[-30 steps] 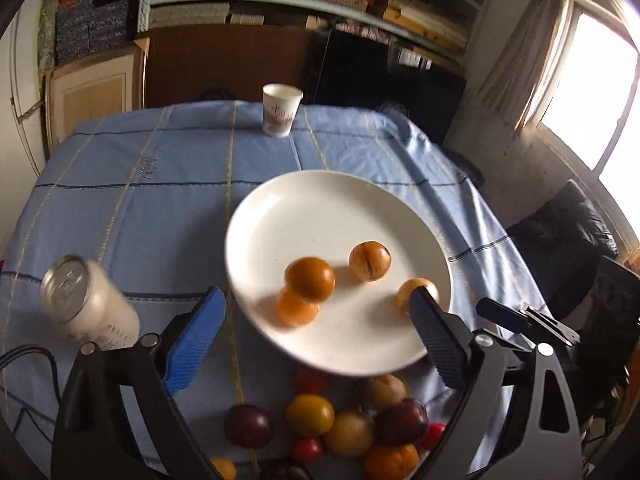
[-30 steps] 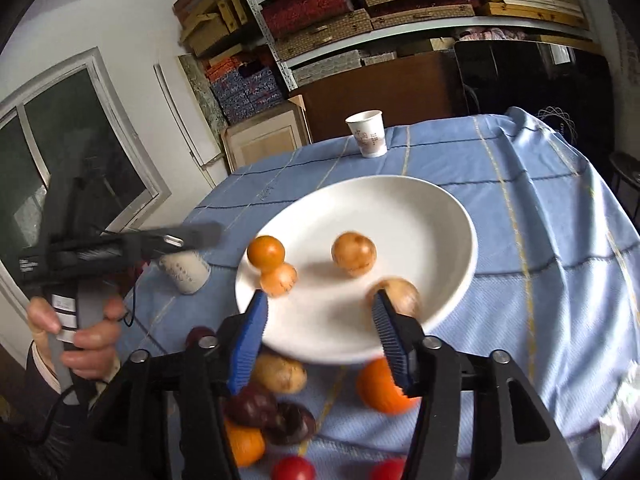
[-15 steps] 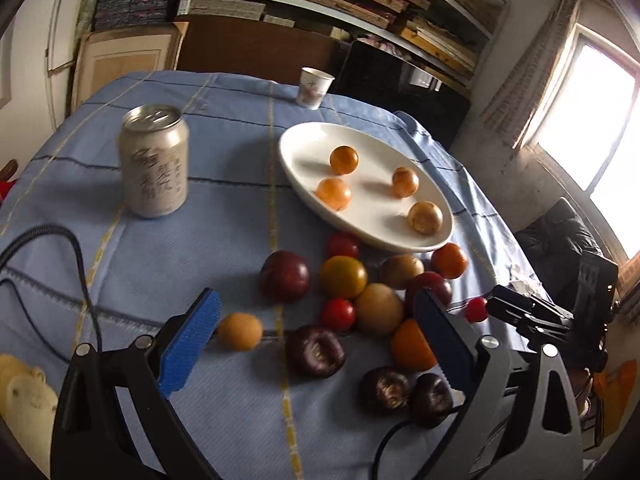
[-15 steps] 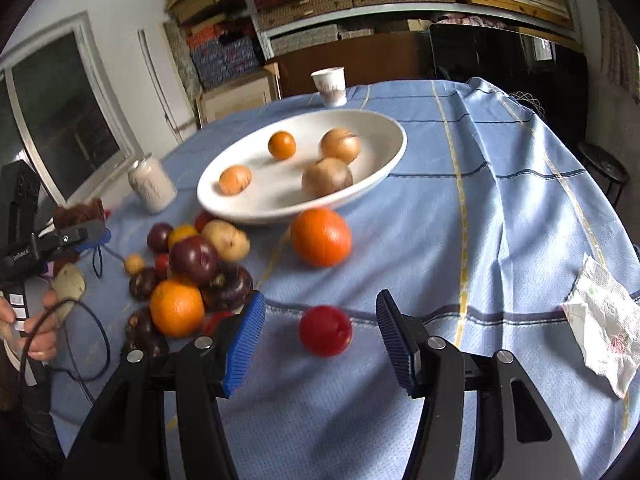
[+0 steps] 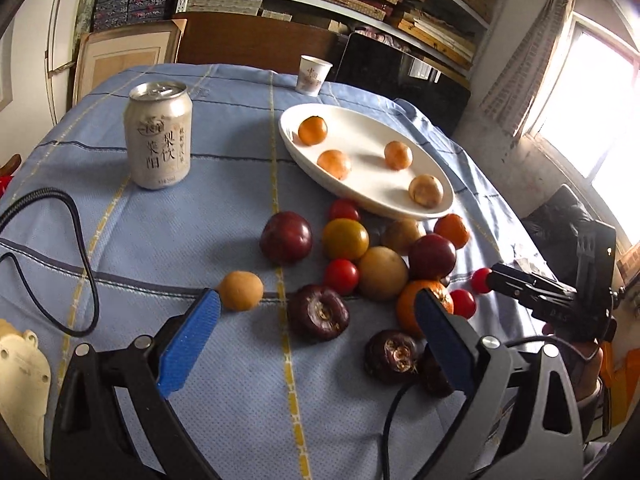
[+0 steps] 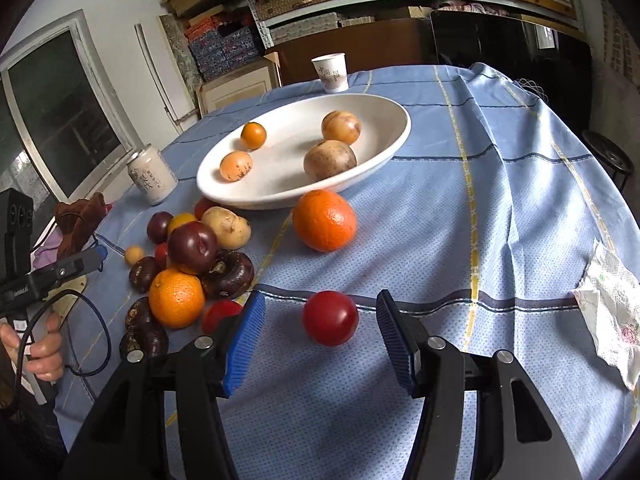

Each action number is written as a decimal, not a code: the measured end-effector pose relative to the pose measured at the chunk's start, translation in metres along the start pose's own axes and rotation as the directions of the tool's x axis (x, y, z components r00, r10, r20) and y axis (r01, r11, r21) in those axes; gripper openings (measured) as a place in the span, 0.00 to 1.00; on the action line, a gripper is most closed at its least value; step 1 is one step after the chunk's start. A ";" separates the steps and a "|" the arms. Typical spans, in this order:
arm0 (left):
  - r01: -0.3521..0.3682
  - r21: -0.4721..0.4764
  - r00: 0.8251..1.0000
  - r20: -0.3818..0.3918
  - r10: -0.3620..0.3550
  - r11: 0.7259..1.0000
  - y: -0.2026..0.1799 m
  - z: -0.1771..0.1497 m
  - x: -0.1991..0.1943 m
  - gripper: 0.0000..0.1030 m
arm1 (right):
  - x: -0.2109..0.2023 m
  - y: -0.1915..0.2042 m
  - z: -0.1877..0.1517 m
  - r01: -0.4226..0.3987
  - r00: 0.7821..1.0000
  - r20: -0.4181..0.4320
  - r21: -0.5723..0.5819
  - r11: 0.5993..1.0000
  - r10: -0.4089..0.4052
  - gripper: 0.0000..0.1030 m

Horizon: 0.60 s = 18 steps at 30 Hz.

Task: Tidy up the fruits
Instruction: 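Release the orange onto the plate and withdraw the left gripper, then grasp a red tomato with the right gripper while the left grasps a small yellow fruit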

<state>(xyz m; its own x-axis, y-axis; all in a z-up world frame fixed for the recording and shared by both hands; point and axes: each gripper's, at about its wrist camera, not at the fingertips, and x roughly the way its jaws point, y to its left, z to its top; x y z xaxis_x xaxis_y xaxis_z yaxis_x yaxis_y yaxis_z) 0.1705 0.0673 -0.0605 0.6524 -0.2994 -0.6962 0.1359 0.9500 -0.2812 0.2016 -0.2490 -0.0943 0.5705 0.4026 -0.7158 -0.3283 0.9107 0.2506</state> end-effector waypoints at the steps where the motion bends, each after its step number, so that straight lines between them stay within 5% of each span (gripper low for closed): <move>1: 0.001 0.002 1.000 -0.002 -0.001 1.000 -0.001 -0.001 0.001 0.93 | 0.002 0.000 0.000 0.008 1.000 -0.008 0.000 1.000 -0.008 0.55; 9: -0.012 -0.015 1.000 0.008 0.012 1.000 0.001 -0.003 -0.001 0.93 | 0.009 0.002 -0.001 0.013 0.999 -0.044 -0.013 1.000 -0.014 0.43; 12: -0.040 -0.034 0.999 0.003 0.040 0.999 0.006 -0.002 0.000 0.93 | 0.015 0.001 -0.002 0.024 0.997 -0.067 -0.008 1.000 -0.025 0.30; 17: -0.099 -0.042 0.995 0.001 0.099 0.994 0.011 -0.002 0.006 0.92 | 0.003 -0.006 -0.001 -0.044 0.999 -0.005 0.034 0.998 0.044 0.29; 18: -0.103 -0.049 0.995 0.003 0.103 0.993 0.012 -0.001 0.005 0.86 | 0.000 -0.007 -0.001 -0.049 0.999 0.007 0.039 0.998 0.049 0.29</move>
<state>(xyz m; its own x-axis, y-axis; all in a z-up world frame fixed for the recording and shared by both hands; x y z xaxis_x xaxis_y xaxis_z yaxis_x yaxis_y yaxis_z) 0.1746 0.0773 -0.0687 0.6656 -0.1994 -0.7192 0.0312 0.9702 -0.2402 0.2035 -0.2556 -0.0968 0.5593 0.4475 -0.6978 -0.3267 0.8926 0.3106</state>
